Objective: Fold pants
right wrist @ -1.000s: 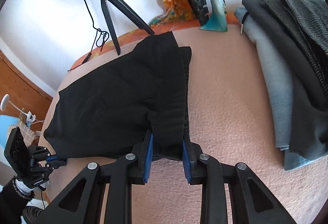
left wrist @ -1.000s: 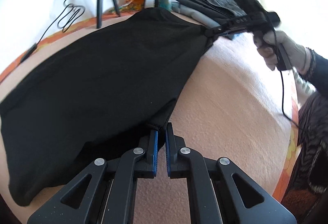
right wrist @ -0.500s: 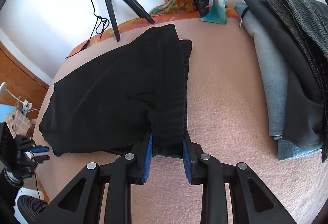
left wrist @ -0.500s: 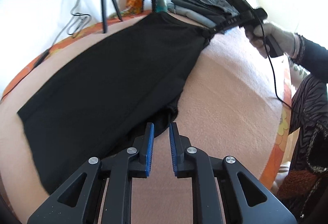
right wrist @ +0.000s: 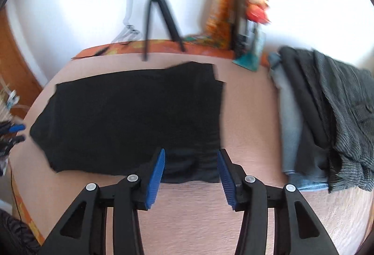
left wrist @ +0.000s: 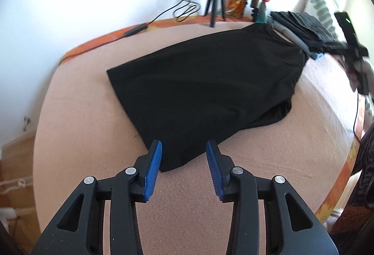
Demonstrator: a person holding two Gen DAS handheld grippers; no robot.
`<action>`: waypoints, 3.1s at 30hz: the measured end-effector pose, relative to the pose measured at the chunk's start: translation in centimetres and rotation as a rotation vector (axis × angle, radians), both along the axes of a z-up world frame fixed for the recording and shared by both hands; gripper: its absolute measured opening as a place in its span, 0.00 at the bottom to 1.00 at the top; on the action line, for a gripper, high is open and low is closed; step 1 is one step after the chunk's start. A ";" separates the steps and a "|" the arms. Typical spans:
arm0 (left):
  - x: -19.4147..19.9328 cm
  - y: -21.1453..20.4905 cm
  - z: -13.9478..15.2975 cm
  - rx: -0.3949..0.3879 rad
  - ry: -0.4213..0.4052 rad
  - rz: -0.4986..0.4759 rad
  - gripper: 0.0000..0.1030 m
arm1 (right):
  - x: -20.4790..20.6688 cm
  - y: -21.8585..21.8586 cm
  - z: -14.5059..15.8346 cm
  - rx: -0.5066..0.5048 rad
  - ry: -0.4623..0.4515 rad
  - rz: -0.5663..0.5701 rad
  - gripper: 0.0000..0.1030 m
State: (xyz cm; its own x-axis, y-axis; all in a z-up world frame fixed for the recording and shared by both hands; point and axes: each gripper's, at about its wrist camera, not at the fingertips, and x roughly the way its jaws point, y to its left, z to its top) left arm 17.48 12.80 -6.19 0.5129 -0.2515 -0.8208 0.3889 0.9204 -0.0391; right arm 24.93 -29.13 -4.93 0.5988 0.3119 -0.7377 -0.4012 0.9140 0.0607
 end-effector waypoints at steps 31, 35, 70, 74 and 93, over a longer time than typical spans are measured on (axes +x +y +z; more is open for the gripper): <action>16.2 5.7 -3.3 -0.105 0.069 0.228 0.08 | -5.3 16.6 -5.6 0.080 0.122 0.232 0.19; 16.6 5.5 -2.6 -0.075 0.026 0.230 0.05 | -5.6 17.0 -5.8 0.096 0.130 0.246 0.00; 18.0 4.8 -1.2 0.024 -0.021 0.261 0.13 | -8.1 14.4 -5.2 0.112 0.132 0.307 0.10; 14.1 5.2 0.5 -0.006 -0.026 0.238 0.16 | -9.6 15.1 -3.4 0.127 0.033 0.374 0.35; 1.6 8.5 1.9 -0.194 0.002 0.243 0.23 | -8.0 36.1 -5.7 -0.270 -0.152 0.782 0.28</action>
